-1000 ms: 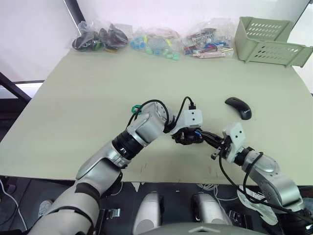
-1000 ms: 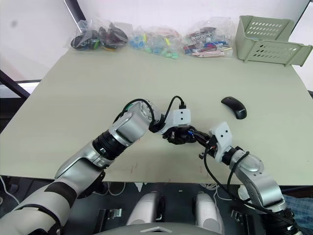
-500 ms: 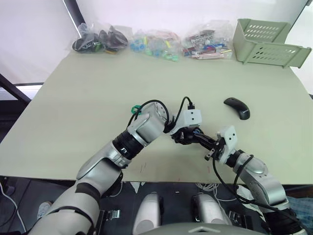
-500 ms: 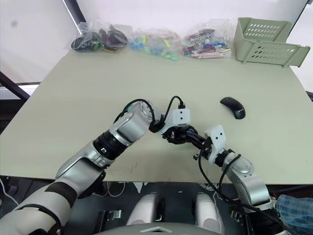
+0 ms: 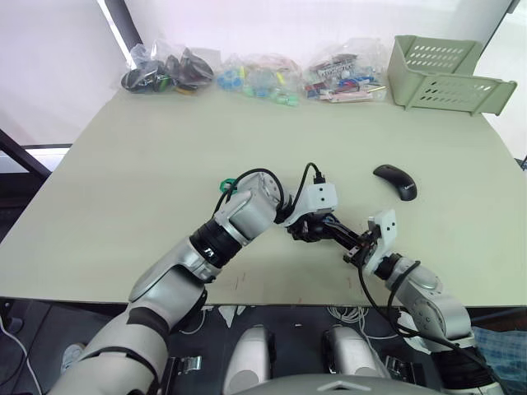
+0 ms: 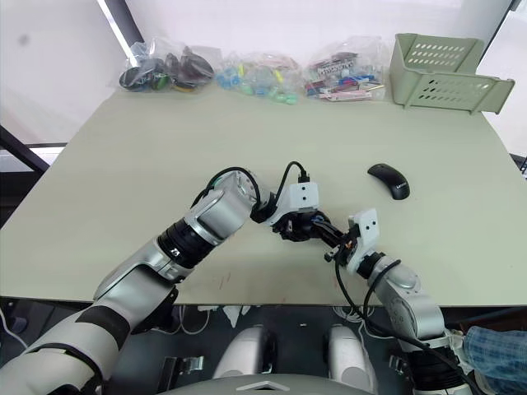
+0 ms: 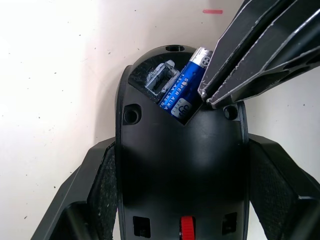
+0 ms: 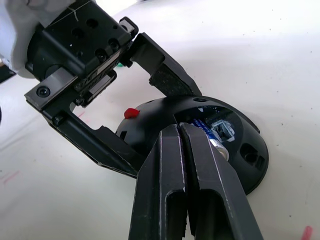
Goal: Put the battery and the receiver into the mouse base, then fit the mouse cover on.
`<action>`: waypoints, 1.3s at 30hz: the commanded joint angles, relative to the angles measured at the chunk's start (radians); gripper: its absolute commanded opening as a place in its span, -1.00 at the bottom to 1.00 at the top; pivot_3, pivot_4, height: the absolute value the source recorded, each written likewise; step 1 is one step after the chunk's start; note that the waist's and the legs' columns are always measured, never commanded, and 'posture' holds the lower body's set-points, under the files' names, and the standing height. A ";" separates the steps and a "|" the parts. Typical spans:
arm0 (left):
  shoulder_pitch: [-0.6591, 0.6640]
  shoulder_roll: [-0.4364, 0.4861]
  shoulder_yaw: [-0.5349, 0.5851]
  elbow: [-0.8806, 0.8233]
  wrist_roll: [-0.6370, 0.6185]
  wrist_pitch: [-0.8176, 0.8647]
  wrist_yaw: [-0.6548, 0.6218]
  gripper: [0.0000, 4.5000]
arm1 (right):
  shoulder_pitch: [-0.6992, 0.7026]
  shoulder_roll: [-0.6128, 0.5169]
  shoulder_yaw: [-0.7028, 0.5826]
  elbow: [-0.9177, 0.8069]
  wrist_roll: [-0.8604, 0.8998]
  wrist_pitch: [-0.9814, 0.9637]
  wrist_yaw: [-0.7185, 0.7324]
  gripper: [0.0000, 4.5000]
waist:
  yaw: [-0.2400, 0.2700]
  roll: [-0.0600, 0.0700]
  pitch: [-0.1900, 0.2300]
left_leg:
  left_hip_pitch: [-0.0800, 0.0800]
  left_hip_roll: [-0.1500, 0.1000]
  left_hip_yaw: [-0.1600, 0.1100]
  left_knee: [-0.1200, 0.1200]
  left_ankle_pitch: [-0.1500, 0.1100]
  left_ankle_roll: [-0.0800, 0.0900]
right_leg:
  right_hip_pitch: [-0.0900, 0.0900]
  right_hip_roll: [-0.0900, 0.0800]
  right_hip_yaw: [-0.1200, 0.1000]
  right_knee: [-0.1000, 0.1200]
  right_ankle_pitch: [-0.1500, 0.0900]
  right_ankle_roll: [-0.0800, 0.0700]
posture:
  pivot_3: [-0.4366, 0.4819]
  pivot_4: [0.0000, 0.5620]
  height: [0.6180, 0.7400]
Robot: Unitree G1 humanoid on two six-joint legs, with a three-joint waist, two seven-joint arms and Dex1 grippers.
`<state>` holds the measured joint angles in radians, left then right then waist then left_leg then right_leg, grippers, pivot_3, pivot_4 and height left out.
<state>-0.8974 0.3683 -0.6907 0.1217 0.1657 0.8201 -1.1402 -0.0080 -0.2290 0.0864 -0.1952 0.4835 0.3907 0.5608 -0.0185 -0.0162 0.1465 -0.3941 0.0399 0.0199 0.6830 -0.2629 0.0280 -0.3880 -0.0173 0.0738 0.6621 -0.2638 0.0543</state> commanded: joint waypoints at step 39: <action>0.033 -0.004 -0.036 0.019 0.011 0.013 -0.003 0.31 | 0.007 0.180 -0.180 0.214 0.150 0.556 -0.410 -0.97 | -0.025 -0.021 -0.035 | 0.002 0.004 -0.001 -0.016 0.000 -0.001 | -0.004 -0.011 0.002 -0.005 -0.002 -0.009 | -0.05 -0.47 1.00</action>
<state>-0.8803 0.3712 -0.6874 0.1508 0.1862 0.8407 -1.1152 -0.0850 -0.0410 -0.0689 -0.1958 0.7139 0.8084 0.3005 -0.0431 -0.0368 0.1115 -0.3915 0.0445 0.0191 0.6659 -0.2633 0.0274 -0.3922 -0.0293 0.0757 0.6572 -0.2658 0.0447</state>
